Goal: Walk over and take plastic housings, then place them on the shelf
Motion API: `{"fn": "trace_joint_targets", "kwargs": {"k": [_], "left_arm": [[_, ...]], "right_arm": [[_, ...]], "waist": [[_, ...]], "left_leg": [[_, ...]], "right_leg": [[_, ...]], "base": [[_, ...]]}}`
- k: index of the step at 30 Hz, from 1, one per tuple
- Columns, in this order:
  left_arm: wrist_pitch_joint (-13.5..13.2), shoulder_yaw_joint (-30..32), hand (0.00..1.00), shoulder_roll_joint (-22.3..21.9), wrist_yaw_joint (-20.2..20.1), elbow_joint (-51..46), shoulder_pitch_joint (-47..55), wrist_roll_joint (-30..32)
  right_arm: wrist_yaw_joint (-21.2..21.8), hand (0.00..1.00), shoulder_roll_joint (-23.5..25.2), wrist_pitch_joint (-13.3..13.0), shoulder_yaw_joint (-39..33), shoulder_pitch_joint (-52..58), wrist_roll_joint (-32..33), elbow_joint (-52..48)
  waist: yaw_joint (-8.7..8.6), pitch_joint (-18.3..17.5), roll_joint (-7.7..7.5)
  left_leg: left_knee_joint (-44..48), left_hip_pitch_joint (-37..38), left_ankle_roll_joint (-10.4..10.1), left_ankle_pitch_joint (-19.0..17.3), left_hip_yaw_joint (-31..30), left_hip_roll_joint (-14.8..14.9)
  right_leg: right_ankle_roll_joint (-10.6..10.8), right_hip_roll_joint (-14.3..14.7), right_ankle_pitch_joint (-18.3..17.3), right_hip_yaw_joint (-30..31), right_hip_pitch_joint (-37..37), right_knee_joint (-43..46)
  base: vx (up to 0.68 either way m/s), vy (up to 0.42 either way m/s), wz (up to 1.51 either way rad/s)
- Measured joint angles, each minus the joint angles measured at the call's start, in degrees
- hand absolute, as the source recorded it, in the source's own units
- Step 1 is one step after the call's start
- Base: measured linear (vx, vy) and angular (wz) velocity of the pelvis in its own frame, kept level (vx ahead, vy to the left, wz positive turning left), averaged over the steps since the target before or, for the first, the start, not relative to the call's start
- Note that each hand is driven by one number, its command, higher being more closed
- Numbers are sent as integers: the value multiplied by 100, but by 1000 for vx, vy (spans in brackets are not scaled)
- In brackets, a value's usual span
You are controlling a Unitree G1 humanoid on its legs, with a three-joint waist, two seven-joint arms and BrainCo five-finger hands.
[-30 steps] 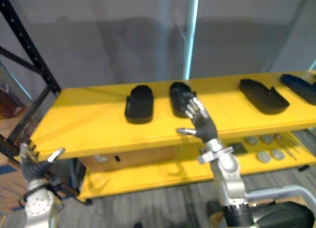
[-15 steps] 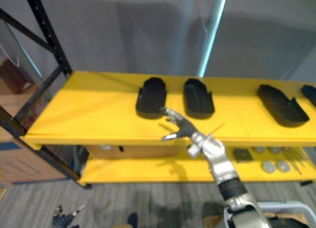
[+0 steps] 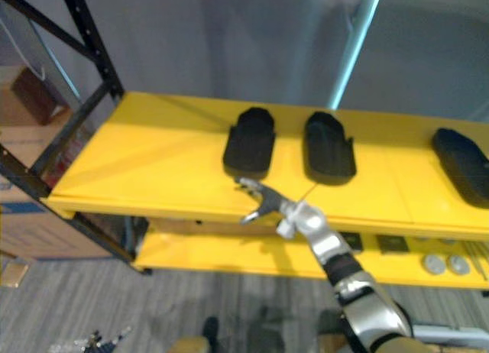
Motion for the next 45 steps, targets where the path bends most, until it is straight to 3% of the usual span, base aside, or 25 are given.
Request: {"fn": "trace_joint_targets", "kwargs": {"k": [13,33,39,45], "left_arm": [[-2,171,0,-7,-163,192,-2,-45],[-16,160,0,-12,-165,193,-35,-51],[-21,159,0,-13,-171,193,-60,-206],[-24,167,0,-14,-217,192,-89,-214]], "right_arm": [[-611,0,2,-110,-32,-333,-514,308],[-1093,0,7,-192,-256,-403,-912,597],[-907,0,-2,-456,-260,-505,-847,706],[32,0,1,-871,-234,-498,-158,424]], "waist": [[6,180,-18],[7,216,-11],[6,330,-22],[-2,330,-24]], "left_leg": [[0,92,49,-72,10,-111],[-1,109,56,-79,11,-119],[-1,113,60,-77,13,-123],[-1,102,60,-79,34,-122]], "right_leg": [[11,-90,-81,-13,77,57],[55,-98,-68,-27,93,54],[57,-104,-68,-27,96,56],[66,-136,-64,-11,77,54]], "base": [[1,1,0],[0,0,0],[0,0,0],[0,0,-1]]}}
